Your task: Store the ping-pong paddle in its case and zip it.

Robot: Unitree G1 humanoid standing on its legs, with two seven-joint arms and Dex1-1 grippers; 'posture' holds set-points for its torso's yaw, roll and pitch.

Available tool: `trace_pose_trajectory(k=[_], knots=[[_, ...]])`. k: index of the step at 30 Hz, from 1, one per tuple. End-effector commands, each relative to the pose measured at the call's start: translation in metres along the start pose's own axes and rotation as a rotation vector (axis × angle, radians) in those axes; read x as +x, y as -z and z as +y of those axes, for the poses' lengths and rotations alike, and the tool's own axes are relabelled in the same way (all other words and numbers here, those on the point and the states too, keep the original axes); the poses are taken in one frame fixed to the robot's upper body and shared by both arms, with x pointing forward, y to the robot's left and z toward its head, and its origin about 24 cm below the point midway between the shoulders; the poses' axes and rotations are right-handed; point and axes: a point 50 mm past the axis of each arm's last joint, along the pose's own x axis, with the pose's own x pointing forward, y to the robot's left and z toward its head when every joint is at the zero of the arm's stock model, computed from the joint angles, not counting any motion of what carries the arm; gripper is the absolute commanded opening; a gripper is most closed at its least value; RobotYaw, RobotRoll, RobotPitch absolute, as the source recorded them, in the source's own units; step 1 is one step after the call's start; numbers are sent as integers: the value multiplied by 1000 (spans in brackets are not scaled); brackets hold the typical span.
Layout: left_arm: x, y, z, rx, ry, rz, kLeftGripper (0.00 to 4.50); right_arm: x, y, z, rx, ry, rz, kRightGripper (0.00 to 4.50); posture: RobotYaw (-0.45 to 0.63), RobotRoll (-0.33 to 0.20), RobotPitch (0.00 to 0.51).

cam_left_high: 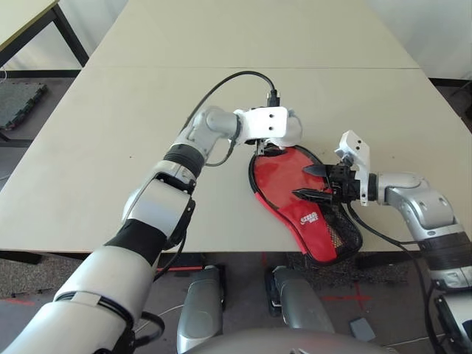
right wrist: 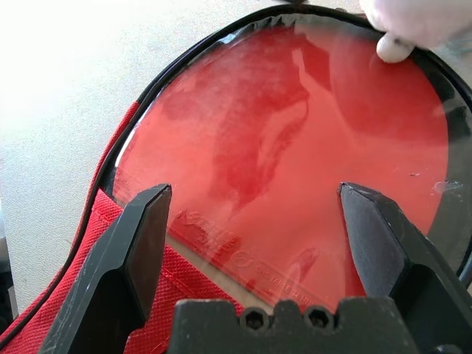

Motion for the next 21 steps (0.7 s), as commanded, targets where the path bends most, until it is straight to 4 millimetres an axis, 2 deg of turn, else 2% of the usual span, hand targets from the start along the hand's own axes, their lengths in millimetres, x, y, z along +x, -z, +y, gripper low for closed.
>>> trace_pose_trajectory(k=[1, 11, 14, 21], knots=[[-9, -1, -1, -46, 31, -47, 4450, 14, 34, 8, 101, -47, 125, 4500, 66, 0, 148], [-31, -1, -18, -126, 120, -67, 4450, 15, 33, 7, 98, -48, 125, 4500, 78, 0, 147], [-33, -3, -22, -149, 121, -74, 4450, 16, 33, 7, 97, -49, 126, 4500, 80, 0, 145], [-30, -7, -46, -230, 167, -115, 4450, 16, 34, 6, 95, -48, 127, 4500, 79, 0, 143]])
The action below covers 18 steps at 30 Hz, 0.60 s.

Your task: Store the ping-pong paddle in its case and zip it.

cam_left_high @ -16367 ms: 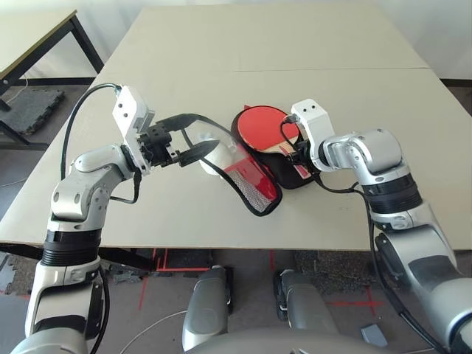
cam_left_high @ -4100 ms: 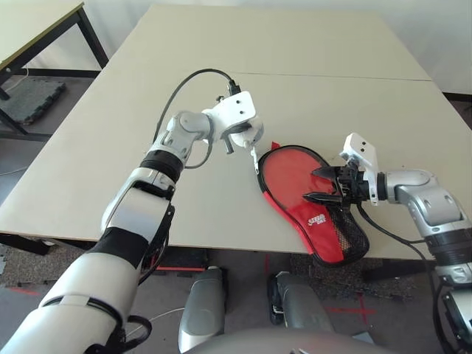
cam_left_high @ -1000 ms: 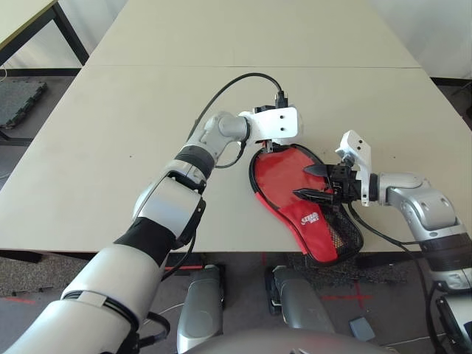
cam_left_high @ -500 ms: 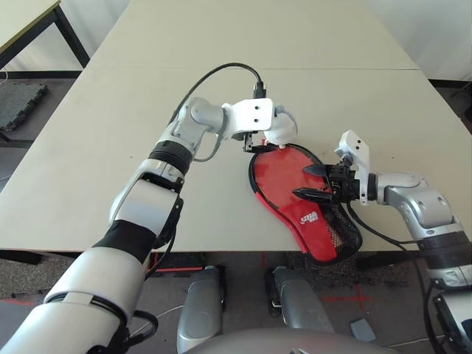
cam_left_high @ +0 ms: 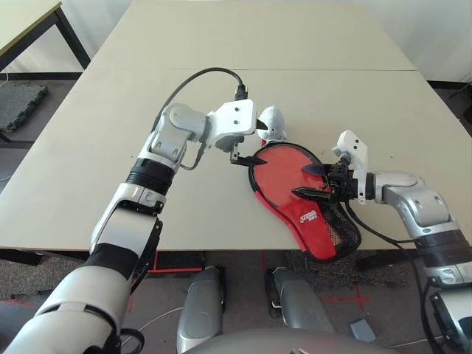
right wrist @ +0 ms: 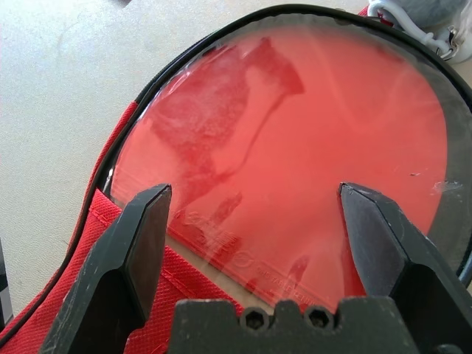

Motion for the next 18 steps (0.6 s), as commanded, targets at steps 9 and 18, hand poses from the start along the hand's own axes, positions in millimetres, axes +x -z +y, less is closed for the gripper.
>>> trace_pose_trajectory(k=[9, 18], knots=[[32, 7, -27, -163, -3, -53, 4450, 3, 29, 1, 88, -28, 124, 4500, 77, 0, 146], [52, 39, -29, -227, -63, 88, 4450, -3, 25, -2, 71, -18, 121, 4500, 68, 0, 150]])
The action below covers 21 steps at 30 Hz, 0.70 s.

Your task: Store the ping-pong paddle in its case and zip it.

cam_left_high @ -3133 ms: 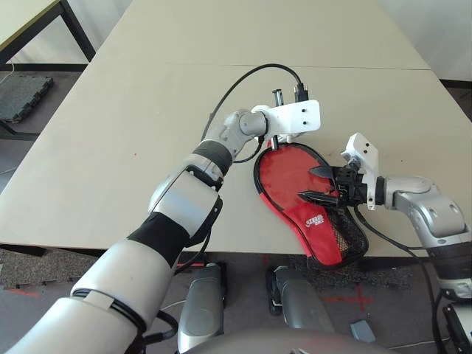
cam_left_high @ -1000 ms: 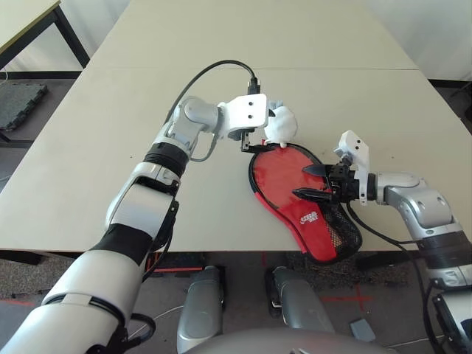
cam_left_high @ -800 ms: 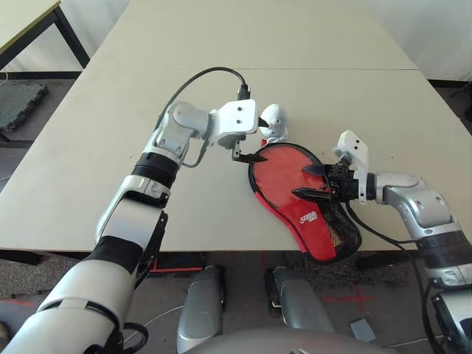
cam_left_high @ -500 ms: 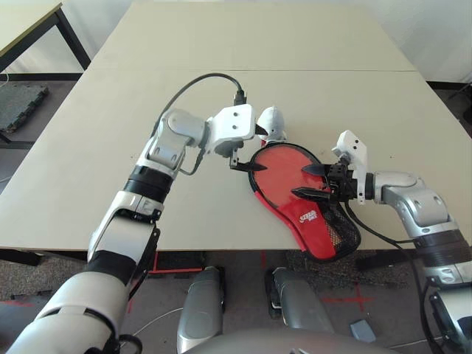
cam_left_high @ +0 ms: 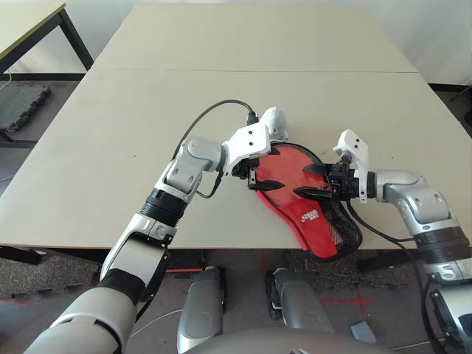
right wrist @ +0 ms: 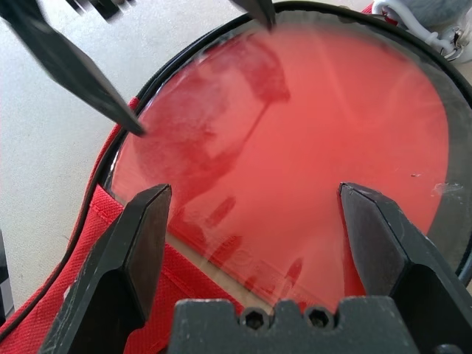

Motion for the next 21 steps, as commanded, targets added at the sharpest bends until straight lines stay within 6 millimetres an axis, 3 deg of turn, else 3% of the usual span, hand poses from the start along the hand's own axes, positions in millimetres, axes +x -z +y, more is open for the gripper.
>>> trace_pose_trajectory(k=[1, 7, 15, 21], knots=[[4, 11, 3, 75, -14, 99, 4450, 1, 25, 2, 73, -9, 103, 4500, 67, 0, 151], [6, 18, 3, 133, 29, 158, 4450, -8, 10, -2, 53, 1, 63, 4500, 62, 0, 155], [10, 20, -1, 130, 55, 156, 4450, -29, -38, -12, 66, 27, -135, 4500, 65, 0, 167], [11, 19, -5, 126, 68, 145, 4450, -18, -71, -23, 57, 148, -290, 4500, 76, 0, 173]])
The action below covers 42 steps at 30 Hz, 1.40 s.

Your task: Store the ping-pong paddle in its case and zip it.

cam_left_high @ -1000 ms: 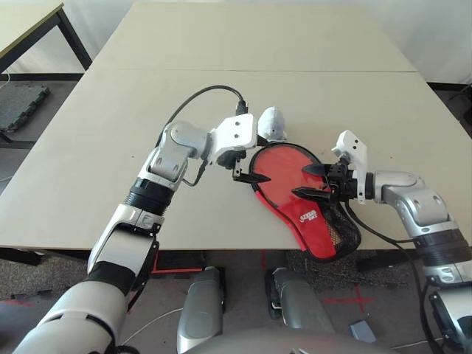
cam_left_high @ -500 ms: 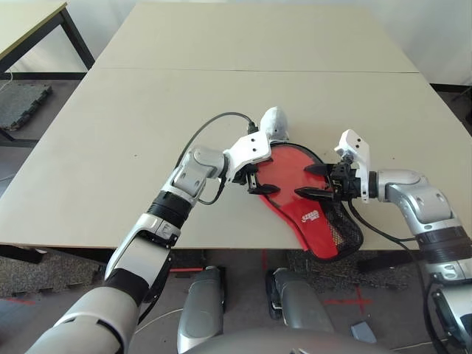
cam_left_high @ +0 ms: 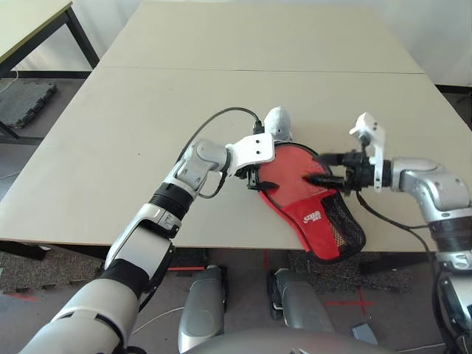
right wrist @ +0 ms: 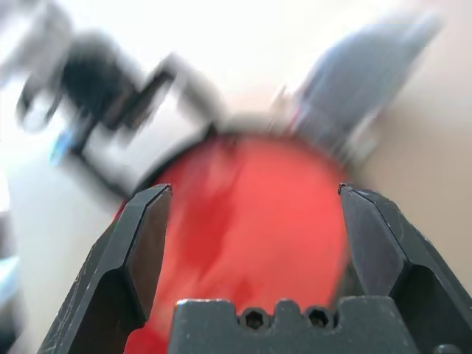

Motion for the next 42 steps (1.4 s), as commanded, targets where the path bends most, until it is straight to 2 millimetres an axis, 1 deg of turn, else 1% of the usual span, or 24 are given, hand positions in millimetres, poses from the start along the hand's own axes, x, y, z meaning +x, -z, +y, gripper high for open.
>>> trace_pose_trajectory(k=[1, 6, 15, 25, 32, 35, 40, 42], knots=[[8, 18, -16, -44, 64, 75, 4450, 13, -5, 1, 43, 20, -58, 4500, 78, 0, 173], [8, 17, -19, -47, 67, 74, 4450, 31, -2, 0, 69, 71, -53, 4500, 88, 0, 176], [8, 17, -25, -56, 70, 66, 4450, 56, 5, -17, 98, 237, -51, 4500, 117, 0, 182], [8, 15, -28, -64, 63, 62, 4450, 82, 13, -18, 161, 265, -75, 4500, 130, 0, 181], [7, 15, -27, -64, 59, 65, 4450, 91, 21, -19, 208, 290, -61, 4500, 129, 0, 182], [7, 15, -27, -63, 59, 65, 4500, 93, 22, -20, 221, 297, -64, 3742, 128, 0, 183], [9, 15, -26, -63, 59, 61, 4500, 94, 19, -21, 223, 296, -80, 1809, 128, 0, 181], [9, 14, -27, -62, 61, 61, 4500, 93, 17, -23, 215, 306, -91, 1129, 126, 0, 180]])
